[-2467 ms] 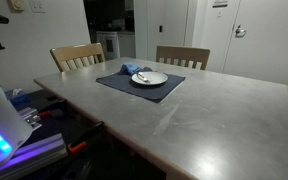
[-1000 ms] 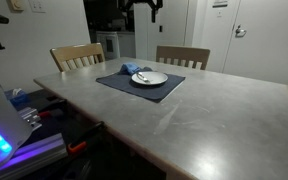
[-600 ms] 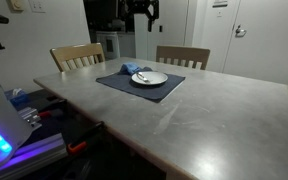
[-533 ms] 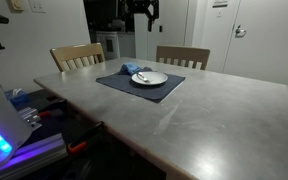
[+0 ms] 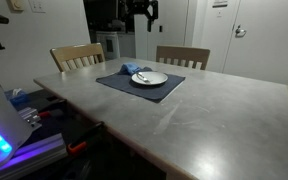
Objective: Take the fork off the plate then use the towel to wipe the plate
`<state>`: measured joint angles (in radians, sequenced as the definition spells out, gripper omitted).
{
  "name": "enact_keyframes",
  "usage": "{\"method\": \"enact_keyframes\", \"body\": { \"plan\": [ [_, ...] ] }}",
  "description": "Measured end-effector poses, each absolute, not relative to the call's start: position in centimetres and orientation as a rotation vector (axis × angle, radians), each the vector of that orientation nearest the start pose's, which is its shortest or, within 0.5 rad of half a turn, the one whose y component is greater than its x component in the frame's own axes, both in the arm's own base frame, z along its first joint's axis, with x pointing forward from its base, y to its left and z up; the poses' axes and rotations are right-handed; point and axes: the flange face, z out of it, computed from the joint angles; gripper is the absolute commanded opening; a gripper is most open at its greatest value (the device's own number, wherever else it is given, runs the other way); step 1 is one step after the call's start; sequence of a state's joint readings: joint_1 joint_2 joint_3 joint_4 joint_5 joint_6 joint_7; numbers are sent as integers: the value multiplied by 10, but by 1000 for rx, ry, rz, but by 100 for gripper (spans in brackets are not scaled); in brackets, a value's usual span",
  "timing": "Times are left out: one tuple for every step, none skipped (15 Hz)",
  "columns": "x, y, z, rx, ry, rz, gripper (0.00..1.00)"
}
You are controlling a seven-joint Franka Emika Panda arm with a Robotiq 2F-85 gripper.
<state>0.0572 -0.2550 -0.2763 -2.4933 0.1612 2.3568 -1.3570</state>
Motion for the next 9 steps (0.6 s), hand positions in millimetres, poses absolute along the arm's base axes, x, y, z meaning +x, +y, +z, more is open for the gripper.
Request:
{"method": "enact_keyframes", "body": {
  "plan": [
    [446,-95,384,-2668,-1525,-328,100],
    [450,-93,382,-2672,-1539,-336,100],
    [453,-91,379,-2676,-1554,-341,100],
    [458,-89,376,-2676,-1570,-347,100],
    [463,-86,371,-2670,-1588,-351,100],
    [468,-83,366,-2660,-1605,-355,100],
    [473,-80,361,-2644,-1623,-360,100],
    [480,-76,356,-2628,-1641,-360,100],
    [486,-72,350,-2611,-1658,-357,100]
  ]
}}
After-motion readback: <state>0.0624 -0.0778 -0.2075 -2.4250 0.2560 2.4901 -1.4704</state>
